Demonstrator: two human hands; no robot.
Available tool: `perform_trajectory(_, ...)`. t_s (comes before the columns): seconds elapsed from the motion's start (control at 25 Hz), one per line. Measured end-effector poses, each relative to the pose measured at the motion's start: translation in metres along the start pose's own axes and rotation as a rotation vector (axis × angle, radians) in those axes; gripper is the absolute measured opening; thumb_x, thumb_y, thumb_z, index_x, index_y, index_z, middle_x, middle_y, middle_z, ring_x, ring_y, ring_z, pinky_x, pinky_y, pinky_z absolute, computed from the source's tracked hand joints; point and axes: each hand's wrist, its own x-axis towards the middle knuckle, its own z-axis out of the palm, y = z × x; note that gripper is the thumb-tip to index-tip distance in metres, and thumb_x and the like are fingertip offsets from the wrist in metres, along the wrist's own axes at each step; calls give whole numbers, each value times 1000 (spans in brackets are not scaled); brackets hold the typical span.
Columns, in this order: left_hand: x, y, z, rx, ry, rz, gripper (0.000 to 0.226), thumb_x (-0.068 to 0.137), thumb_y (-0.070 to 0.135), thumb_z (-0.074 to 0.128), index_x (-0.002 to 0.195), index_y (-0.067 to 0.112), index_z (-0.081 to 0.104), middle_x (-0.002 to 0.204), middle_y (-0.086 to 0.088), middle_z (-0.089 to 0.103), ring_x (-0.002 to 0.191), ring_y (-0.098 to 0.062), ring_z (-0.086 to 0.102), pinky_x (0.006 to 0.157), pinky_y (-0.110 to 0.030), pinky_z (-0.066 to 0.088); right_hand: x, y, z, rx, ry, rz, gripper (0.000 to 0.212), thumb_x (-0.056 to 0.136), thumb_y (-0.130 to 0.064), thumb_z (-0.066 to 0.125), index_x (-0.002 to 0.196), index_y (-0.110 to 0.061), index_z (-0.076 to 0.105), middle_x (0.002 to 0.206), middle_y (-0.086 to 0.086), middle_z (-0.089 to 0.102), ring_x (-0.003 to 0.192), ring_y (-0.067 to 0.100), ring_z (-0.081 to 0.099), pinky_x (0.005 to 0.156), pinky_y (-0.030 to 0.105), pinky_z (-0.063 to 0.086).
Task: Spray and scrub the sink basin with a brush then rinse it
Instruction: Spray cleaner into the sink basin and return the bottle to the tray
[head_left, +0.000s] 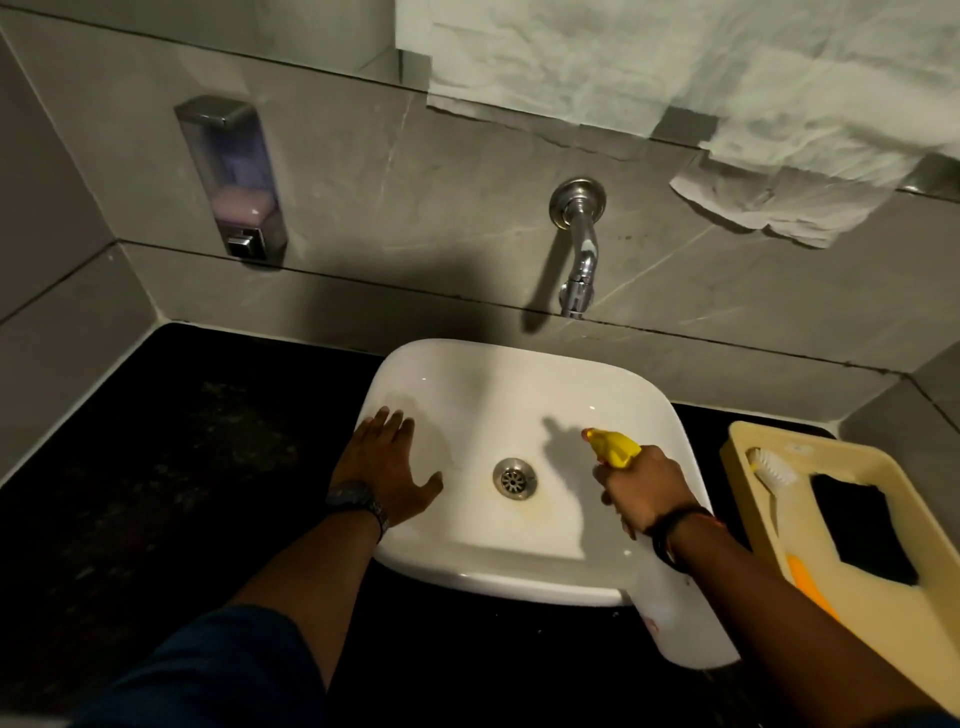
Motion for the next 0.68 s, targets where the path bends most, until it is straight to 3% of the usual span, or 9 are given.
perform_trajectory(0.12,2,3,-4,-2,-44,-24,89,73,70,39,142,15,28,153,-9,27,142,-28,17,117,-43,14,1,13,-36,178,119,-76,22,84,-22,59,101,-17,73,75,20,72,44,31,59,44,33,48)
perform_trajectory(0.2,11,29,-12,-99,-69,-79,84,73,70,45,138,19,35,148,-9,37,135,-30,31,112,-45,28,7,34,-72,304,310,-161,22,88,-15,59,106,-18,71,78,23,71,50,33,59,48,40,52)
perform_trajectory(0.28,30,79,-19,-293,-72,-10,74,76,66,51,135,22,40,143,-8,43,129,-31,40,106,-45,36,13,60,-108,437,518,-204,25,91,-10,60,114,-18,69,84,25,70,60,29,61,58,45,54)
perform_trajectory(0.4,52,186,-16,-410,-72,287,64,79,59,55,131,22,45,138,-7,49,128,-27,42,105,-39,35,26,119,-159,630,773,-240,37,94,-7,60,117,-35,68,84,7,67,52,-1,61,48,15,50)
perform_trajectory(0.48,59,249,-3,-437,-67,426,64,78,57,57,132,23,45,138,-7,49,129,-25,41,106,-36,33,39,163,-182,665,907,-161,32,93,-10,62,118,-31,62,89,5,64,59,-11,61,57,7,49)
perform_trajectory(0.56,66,299,18,-424,-100,479,70,77,60,56,136,24,40,144,-6,43,135,-24,34,110,-37,28,57,210,-195,675,978,-54,18,92,-18,65,110,-22,66,95,14,67,80,8,68,74,28,57)
perform_trajectory(0.64,75,334,37,-377,-124,507,78,77,63,53,140,23,32,151,-4,33,141,-21,22,113,-37,21,76,252,-198,653,1000,40,28,91,-26,65,112,-8,67,106,23,69,97,34,67,87,49,56)
perform_trajectory(0.68,81,350,46,-353,-131,519,80,77,64,52,142,23,29,153,-4,29,143,-20,16,115,-37,16,82,271,-199,633,1018,52,35,91,-30,65,116,-6,66,110,23,69,101,37,66,91,53,55)
